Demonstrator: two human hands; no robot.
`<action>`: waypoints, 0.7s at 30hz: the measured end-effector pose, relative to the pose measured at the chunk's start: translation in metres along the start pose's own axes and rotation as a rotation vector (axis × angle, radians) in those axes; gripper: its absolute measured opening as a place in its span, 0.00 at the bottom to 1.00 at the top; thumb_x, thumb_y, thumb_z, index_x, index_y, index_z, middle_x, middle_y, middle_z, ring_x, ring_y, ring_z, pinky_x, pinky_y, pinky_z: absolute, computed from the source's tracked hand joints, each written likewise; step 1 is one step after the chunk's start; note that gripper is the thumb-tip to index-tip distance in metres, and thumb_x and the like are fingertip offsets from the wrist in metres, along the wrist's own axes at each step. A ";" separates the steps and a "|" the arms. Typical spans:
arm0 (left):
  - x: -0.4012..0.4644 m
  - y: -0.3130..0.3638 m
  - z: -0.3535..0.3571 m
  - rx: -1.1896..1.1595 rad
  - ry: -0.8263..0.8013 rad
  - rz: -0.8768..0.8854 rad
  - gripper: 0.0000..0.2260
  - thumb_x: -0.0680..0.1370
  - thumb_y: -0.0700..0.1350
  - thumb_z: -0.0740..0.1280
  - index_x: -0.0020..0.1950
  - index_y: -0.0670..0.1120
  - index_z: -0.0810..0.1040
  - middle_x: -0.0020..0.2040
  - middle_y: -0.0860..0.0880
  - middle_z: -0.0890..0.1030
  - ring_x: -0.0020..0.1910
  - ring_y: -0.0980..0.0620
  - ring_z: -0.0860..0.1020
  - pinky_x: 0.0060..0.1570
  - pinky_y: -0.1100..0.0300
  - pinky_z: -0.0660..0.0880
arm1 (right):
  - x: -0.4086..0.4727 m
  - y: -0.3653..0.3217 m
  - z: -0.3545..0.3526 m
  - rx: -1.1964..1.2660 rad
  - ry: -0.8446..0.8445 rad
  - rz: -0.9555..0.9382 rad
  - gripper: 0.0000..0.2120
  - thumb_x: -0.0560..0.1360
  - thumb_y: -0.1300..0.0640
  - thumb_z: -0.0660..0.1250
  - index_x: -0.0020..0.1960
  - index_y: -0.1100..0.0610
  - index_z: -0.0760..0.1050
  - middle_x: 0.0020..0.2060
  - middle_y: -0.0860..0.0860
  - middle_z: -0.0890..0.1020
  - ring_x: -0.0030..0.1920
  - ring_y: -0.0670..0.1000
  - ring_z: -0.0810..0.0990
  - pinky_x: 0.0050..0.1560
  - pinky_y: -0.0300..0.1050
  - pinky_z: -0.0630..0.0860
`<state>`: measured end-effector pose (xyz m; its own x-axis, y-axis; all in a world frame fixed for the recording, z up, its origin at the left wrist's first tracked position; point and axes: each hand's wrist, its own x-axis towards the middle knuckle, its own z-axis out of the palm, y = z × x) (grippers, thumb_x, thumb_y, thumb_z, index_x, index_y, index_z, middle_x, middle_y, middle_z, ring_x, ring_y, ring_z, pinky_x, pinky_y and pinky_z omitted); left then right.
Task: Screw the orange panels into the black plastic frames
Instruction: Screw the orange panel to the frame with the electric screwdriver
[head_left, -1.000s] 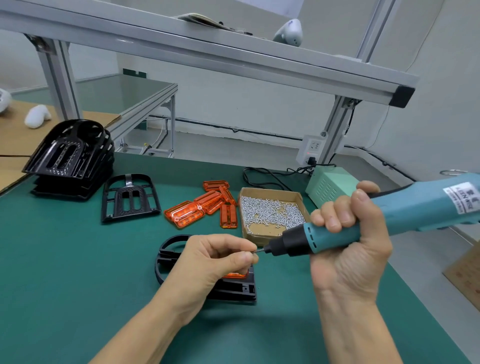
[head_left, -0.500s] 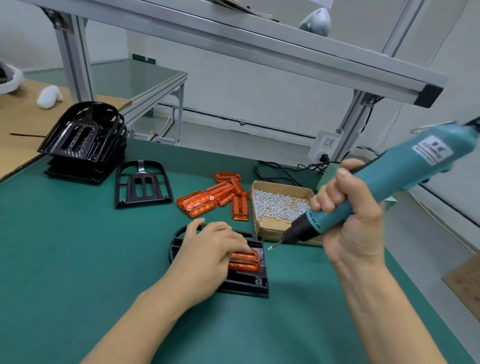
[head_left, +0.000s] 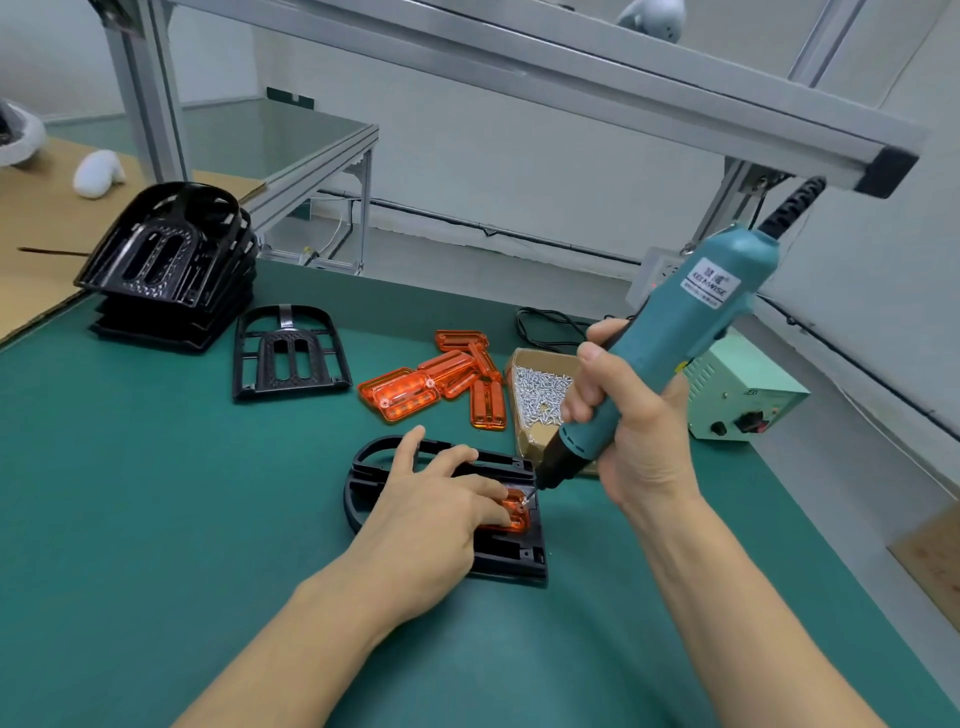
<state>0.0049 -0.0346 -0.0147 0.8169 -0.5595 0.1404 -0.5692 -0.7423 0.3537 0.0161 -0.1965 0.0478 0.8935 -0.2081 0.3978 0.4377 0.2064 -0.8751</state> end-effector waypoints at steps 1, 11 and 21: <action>0.000 0.000 0.000 -0.003 0.002 -0.001 0.23 0.79 0.37 0.55 0.65 0.62 0.74 0.69 0.66 0.68 0.75 0.59 0.50 0.65 0.55 0.24 | 0.001 0.001 0.001 -0.003 -0.006 0.000 0.05 0.70 0.64 0.67 0.43 0.56 0.75 0.24 0.50 0.69 0.23 0.50 0.68 0.28 0.43 0.69; 0.001 0.000 0.002 -0.002 0.014 0.009 0.24 0.78 0.37 0.55 0.65 0.62 0.74 0.69 0.66 0.68 0.74 0.59 0.50 0.64 0.56 0.24 | 0.005 0.005 0.006 -0.050 -0.123 0.023 0.06 0.70 0.65 0.67 0.44 0.56 0.75 0.23 0.50 0.70 0.23 0.50 0.67 0.28 0.41 0.70; 0.000 -0.003 0.005 -0.026 0.016 0.017 0.23 0.78 0.38 0.56 0.65 0.62 0.74 0.69 0.67 0.67 0.74 0.61 0.49 0.67 0.56 0.29 | 0.008 0.010 0.012 -0.121 -0.421 0.039 0.08 0.72 0.66 0.66 0.45 0.53 0.77 0.21 0.49 0.71 0.21 0.49 0.67 0.29 0.40 0.69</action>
<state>0.0065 -0.0342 -0.0203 0.8088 -0.5656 0.1611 -0.5802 -0.7228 0.3755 0.0289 -0.1849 0.0458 0.8832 0.2104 0.4191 0.4099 0.0875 -0.9079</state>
